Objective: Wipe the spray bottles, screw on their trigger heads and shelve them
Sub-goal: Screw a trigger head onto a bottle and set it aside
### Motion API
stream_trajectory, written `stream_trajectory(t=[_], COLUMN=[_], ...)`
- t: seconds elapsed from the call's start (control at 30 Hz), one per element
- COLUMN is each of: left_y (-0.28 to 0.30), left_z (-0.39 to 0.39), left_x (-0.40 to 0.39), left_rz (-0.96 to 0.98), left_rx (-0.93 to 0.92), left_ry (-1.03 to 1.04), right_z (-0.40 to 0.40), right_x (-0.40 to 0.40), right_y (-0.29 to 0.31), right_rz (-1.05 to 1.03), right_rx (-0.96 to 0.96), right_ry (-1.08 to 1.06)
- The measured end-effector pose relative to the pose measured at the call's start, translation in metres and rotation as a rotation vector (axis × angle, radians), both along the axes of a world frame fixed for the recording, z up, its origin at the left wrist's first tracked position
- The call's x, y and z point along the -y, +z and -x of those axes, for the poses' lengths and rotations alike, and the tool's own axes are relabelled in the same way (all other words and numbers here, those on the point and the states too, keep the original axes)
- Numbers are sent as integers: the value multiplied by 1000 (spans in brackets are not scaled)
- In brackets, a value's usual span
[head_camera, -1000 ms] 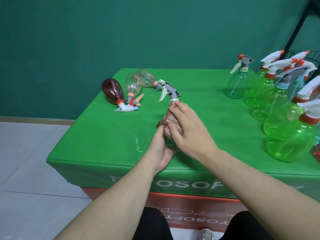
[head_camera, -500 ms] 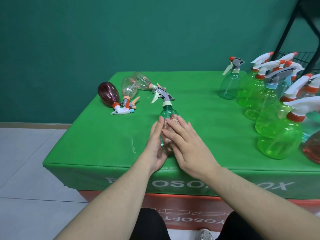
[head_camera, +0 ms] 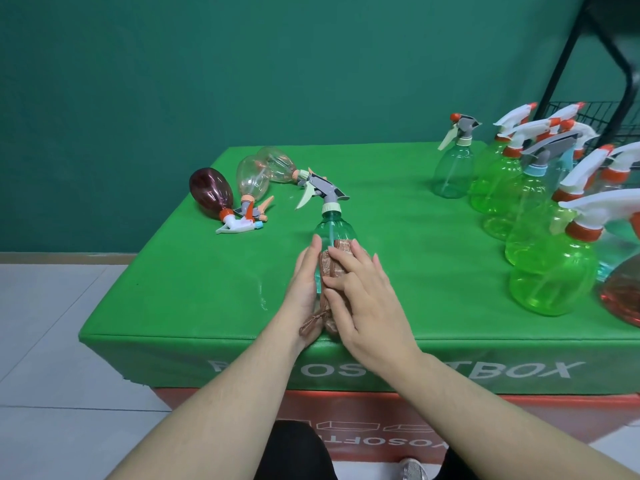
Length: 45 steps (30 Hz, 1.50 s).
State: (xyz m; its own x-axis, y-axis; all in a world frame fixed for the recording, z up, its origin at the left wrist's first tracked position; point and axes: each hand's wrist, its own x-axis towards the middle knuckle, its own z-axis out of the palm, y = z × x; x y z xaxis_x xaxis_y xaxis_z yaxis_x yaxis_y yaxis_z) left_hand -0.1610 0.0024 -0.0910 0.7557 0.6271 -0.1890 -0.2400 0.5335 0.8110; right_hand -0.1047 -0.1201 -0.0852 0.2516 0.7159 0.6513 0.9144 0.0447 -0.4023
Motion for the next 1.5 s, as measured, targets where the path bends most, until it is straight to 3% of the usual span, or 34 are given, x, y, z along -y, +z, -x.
stream_trajectory(t=[0.1, 0.4, 0.57, 0.7, 0.87, 1.27, 1.5], left_y=[-2, 12, 19, 20, 17, 7, 2], left_z=[0, 3, 2, 4, 5, 4, 2], left_x=[0, 11, 13, 14, 15, 9, 5], left_rz=[-6, -51, -3, 11, 54, -58, 27], left_rx=[19, 33, 92, 92, 111, -29, 46], left_ry=[-48, -51, -82, -75, -23, 4, 10], right_z=[-2, -29, -35, -32, -26, -21, -17], right_x=[-8, -30, -41, -45, -48, -13, 0], right_y=[2, 43, 53, 52, 39, 7, -8], right_rz=[-11, 109, 143, 166, 230, 178, 60], right_rx=[8, -236, -150, -210, -145, 55, 57], right_ry=[-32, -36, -146, -126, -120, -28, 1])
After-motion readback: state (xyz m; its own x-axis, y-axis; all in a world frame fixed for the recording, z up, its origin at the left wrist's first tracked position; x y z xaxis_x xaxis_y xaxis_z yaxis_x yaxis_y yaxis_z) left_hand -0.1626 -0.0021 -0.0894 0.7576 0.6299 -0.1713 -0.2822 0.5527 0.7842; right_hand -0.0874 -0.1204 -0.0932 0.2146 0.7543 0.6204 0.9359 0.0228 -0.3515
